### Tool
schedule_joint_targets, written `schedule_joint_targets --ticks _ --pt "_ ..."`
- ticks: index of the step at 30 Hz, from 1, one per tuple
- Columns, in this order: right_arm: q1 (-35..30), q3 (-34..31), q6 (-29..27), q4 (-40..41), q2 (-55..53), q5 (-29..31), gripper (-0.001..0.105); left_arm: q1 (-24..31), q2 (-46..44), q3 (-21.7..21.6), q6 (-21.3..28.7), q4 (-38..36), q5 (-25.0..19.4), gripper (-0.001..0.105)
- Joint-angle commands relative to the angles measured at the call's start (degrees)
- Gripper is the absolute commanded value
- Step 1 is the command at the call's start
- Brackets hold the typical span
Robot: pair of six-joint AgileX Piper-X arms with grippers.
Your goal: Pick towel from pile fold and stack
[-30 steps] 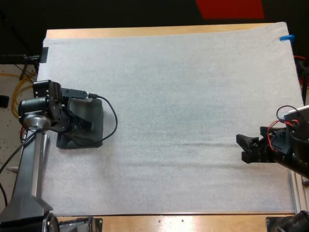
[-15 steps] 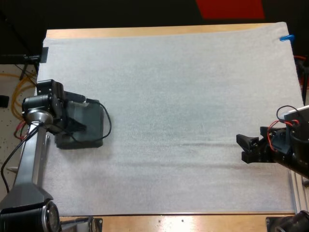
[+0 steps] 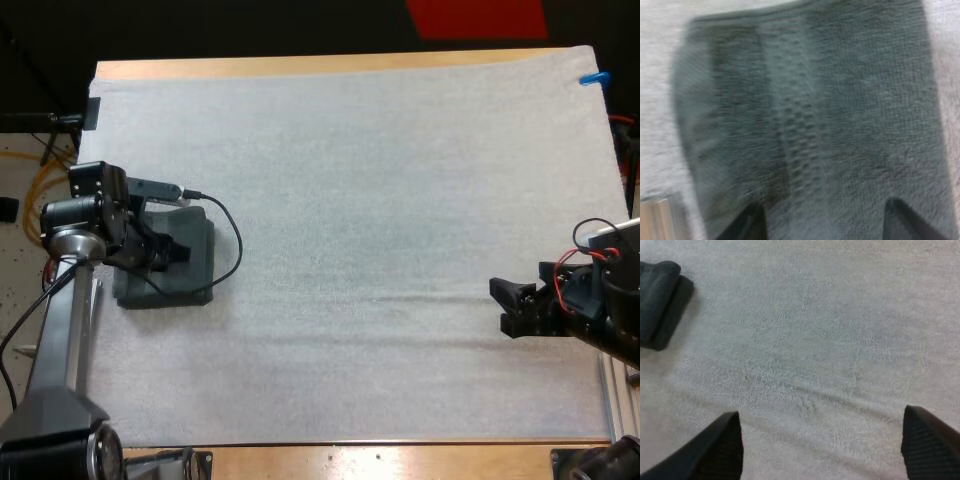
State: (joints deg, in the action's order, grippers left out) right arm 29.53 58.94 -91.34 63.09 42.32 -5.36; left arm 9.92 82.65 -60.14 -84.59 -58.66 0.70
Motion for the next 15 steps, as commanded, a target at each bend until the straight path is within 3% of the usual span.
schedule_joint_targets --ticks 1,6,15 --pt "0.1 0.0 -0.3 -0.9 -0.1 -2.8 0.064 0.1 1.5 0.9 -0.5 -0.2 1.2 0.050" --pt "0.1 0.0 -0.1 -3.9 -0.1 -13.1 0.064 0.1 6.4 3.4 -0.7 1.5 1.2 0.050" --pt "0.1 0.0 -0.1 -5.5 -0.1 -14.1 0.064 0.1 9.5 1.5 -1.0 0.0 1.7 0.050"
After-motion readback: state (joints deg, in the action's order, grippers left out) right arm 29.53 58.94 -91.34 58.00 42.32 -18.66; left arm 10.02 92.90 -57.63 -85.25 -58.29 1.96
